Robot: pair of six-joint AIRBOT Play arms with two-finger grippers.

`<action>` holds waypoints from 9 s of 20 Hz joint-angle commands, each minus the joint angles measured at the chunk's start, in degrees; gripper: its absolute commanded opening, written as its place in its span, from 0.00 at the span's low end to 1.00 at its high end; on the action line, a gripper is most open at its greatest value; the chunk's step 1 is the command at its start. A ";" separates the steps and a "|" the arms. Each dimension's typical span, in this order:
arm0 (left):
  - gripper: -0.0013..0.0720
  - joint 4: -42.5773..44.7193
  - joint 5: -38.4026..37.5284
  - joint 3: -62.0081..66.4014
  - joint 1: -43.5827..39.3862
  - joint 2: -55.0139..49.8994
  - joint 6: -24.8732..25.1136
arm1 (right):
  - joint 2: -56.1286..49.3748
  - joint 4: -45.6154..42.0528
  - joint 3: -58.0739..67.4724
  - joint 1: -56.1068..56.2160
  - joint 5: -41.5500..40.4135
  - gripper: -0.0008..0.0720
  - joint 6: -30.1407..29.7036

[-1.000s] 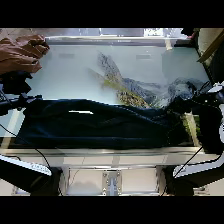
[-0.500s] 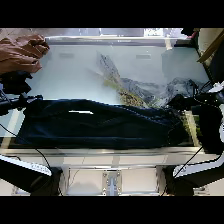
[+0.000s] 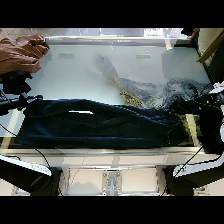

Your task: Fold the clothes and pants, and hang the long-sleeved shirts on hangers.

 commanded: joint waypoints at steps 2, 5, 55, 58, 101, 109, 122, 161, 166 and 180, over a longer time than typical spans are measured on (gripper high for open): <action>0.05 0.02 0.00 0.04 0.00 -0.04 -0.07 | -0.44 0.68 0.02 0.31 3.26 0.48 -0.15; 0.05 0.02 -0.02 0.04 0.00 -0.04 -0.09 | -3.06 0.04 0.00 2.82 0.28 0.46 -0.20; 0.96 23.45 -3.58 -19.63 2.29 28.57 -10.64 | 17.11 -2.86 -10.97 -13.97 -10.56 0.62 -6.73; 0.96 23.47 -3.72 -19.93 5.05 28.50 -2.99 | 18.23 2.19 -11.30 -12.61 -7.13 0.62 -6.58; 0.04 0.24 3.72 -14.60 6.01 16.68 1.84 | 23.82 -15.98 -13.81 -6.45 -15.28 0.52 3.39; 0.04 0.22 6.08 -14.60 -0.24 16.57 1.22 | 18.51 -6.64 -16.20 -9.33 -32.37 0.55 -5.16; 0.04 0.26 6.51 -14.62 -1.66 16.55 -1.79 | 4.76 -3.93 -9.42 -9.33 -23.37 0.54 -14.51; 0.96 18.40 -1.81 -14.03 4.00 23.80 -14.21 | 27.47 -27.54 -15.67 -17.22 -11.63 0.52 -2.75; 0.96 19.34 -6.21 -26.21 18.51 29.44 -9.16 | 36.52 -18.91 -11.63 -17.20 -13.55 0.52 -2.71; 0.59 6.36 4.28 -39.10 16.44 28.98 -6.43 | 36.94 -7.37 -11.63 -17.14 -9.46 0.52 -2.71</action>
